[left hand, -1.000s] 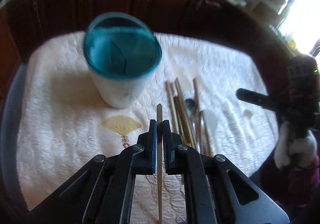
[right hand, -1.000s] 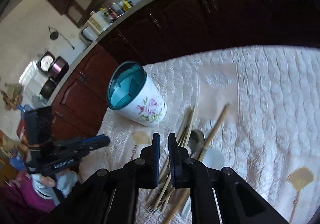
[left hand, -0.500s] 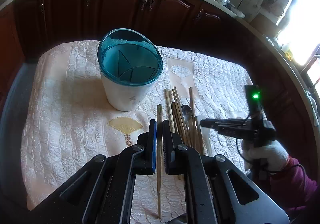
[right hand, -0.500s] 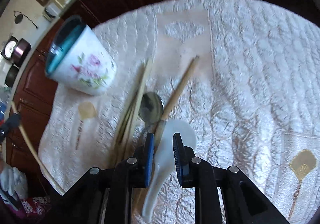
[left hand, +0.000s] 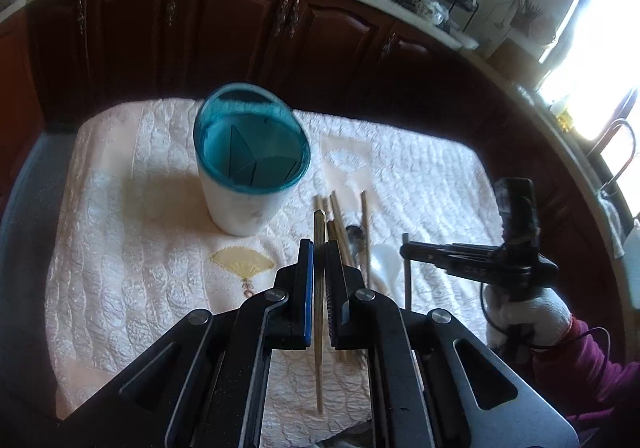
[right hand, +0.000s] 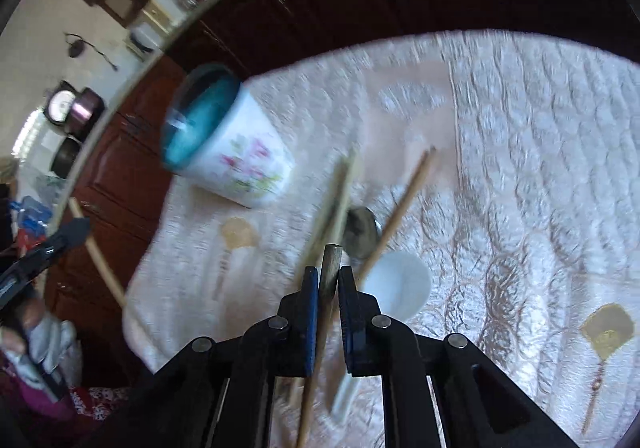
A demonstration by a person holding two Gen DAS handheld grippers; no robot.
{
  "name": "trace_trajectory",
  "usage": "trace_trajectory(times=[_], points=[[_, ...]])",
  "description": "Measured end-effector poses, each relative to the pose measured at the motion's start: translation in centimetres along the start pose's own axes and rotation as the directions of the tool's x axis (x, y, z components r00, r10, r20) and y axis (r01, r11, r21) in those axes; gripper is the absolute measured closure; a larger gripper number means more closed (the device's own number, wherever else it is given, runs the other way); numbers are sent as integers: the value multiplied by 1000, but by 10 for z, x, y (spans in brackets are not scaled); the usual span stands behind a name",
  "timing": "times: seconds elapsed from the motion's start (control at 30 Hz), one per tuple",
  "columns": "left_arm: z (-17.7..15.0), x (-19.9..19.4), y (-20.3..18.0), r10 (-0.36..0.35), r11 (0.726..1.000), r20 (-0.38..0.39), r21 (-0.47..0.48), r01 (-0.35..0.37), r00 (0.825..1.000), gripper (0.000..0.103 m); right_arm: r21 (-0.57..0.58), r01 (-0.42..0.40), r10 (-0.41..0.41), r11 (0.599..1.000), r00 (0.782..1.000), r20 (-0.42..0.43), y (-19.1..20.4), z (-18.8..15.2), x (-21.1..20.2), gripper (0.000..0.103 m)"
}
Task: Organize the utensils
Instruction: 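Carry both chopsticks over the teal cup and open both grippers to drop them in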
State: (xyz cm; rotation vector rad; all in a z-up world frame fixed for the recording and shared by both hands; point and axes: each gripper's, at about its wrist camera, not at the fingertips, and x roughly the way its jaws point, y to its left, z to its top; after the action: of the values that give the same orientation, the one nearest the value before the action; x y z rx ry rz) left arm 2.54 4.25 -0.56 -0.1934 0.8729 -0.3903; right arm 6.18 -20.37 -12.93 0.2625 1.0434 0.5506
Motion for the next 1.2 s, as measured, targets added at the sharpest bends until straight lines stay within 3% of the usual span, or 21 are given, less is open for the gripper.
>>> trace_trajectory(times=[0.27,0.6,0.9,1.2], points=[[28,-37,-3,-12,1000,95,30,10,995,99,-103,-114,129,988,980,151,48,37,-69,95],[86,-71,7,35,998,237,42,-46,971,99,-264,-74,156,962,940,304,106,114,-128,96],[136,-60,30,140,990,320,-17,-142,937,99,-328,-10,120,944,941,316,137,171,-122,96],[153,-37,48,183,983,305,-41,-179,935,99,-328,23,82,945,949,304,138,191,-88,96]])
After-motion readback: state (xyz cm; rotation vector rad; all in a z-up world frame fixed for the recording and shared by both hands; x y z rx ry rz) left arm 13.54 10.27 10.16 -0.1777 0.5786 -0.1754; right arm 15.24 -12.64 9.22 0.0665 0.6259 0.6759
